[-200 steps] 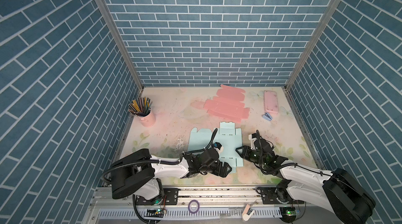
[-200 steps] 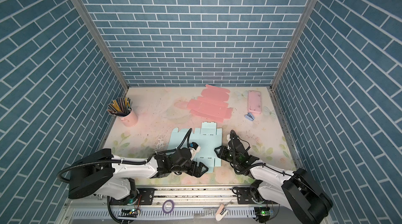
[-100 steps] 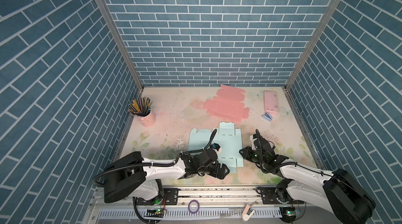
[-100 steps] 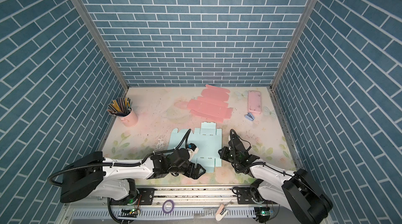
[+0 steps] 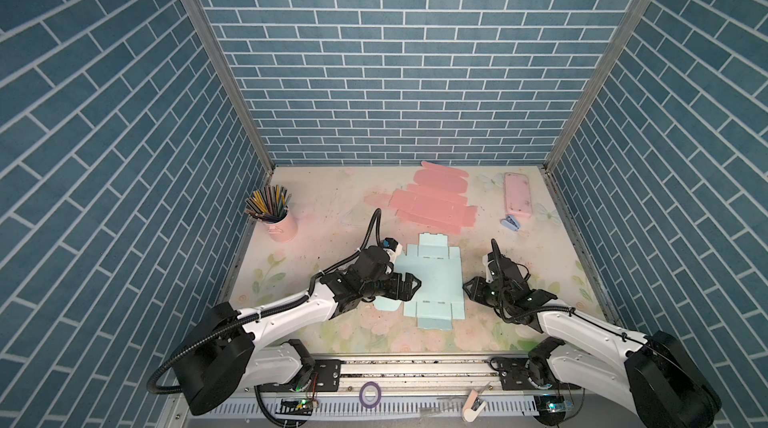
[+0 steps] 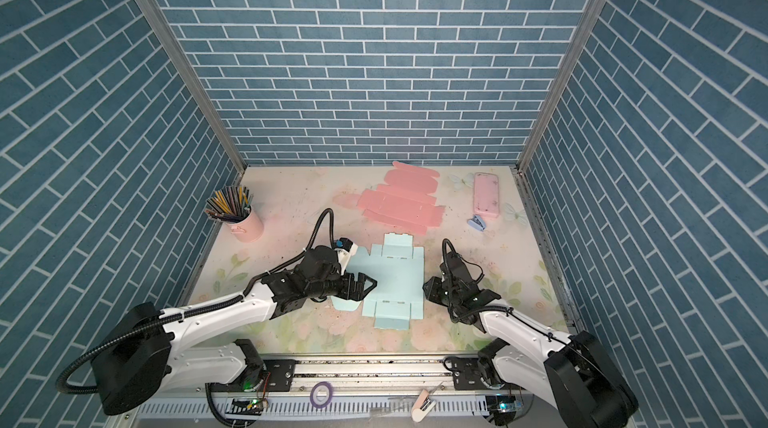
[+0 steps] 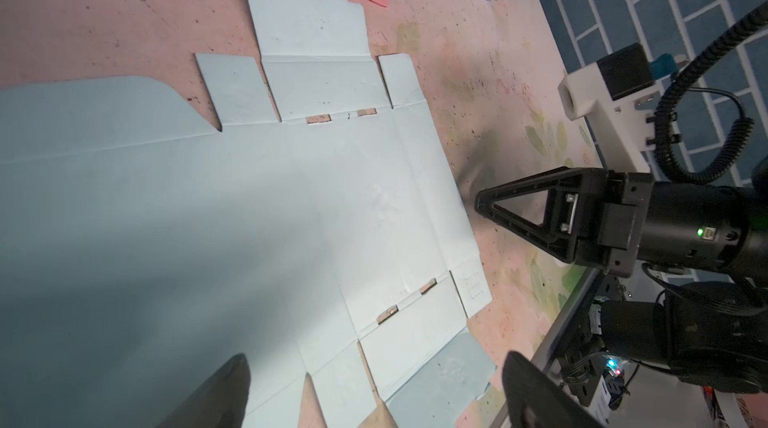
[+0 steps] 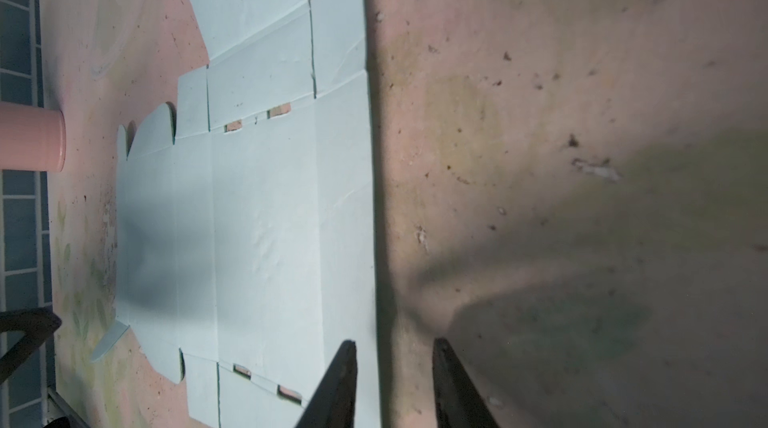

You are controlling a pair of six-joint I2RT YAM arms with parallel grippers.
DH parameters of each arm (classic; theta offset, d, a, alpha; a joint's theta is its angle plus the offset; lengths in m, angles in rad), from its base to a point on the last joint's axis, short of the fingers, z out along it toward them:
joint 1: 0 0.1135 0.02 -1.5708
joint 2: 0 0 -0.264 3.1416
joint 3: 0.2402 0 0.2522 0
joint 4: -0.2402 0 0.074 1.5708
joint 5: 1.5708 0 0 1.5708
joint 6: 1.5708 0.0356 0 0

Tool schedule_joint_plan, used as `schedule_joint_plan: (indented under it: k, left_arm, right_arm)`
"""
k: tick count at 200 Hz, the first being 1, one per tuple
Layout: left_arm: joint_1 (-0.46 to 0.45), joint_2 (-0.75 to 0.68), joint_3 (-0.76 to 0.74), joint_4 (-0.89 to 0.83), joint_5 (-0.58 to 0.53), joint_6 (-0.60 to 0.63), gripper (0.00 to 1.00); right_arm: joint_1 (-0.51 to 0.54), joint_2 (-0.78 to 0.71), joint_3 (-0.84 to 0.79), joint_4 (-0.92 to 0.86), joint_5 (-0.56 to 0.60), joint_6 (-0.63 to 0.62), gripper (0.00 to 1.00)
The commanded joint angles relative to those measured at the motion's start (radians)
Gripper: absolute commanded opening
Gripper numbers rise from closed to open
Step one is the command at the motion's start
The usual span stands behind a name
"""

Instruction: Fold the paper box

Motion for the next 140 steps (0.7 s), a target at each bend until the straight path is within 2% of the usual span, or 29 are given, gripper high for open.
schedule_joint_plan:
  k: [1, 16, 45, 92, 140]
  left_arm:
    - [0.094, 0.013, -0.027, 0.025, 0.067, 0.050, 0.95]
    - [0.141, 0.020, -0.030, 0.031, 0.080, 0.069, 0.94]
    - [0.170, 0.084, -0.020, 0.037, 0.087, 0.089, 0.88]
    - [0.182, 0.145, -0.050, 0.069, 0.098, 0.077, 0.67]
    - [0.186, 0.155, -0.076, 0.087, 0.085, 0.078, 0.62]
  right_arm:
    - [-0.035, 0.017, 0.003, 0.053, -0.058, 0.018, 0.34]
    - [-0.056, 0.043, 0.021, 0.077, -0.093, 0.014, 0.34]
    - [-0.085, 0.115, 0.045, 0.126, -0.151, -0.004, 0.34]
    - [-0.097, 0.230, 0.075, 0.237, -0.237, -0.025, 0.32]
    - [-0.098, 0.308, 0.099, 0.307, -0.274, -0.021, 0.31]
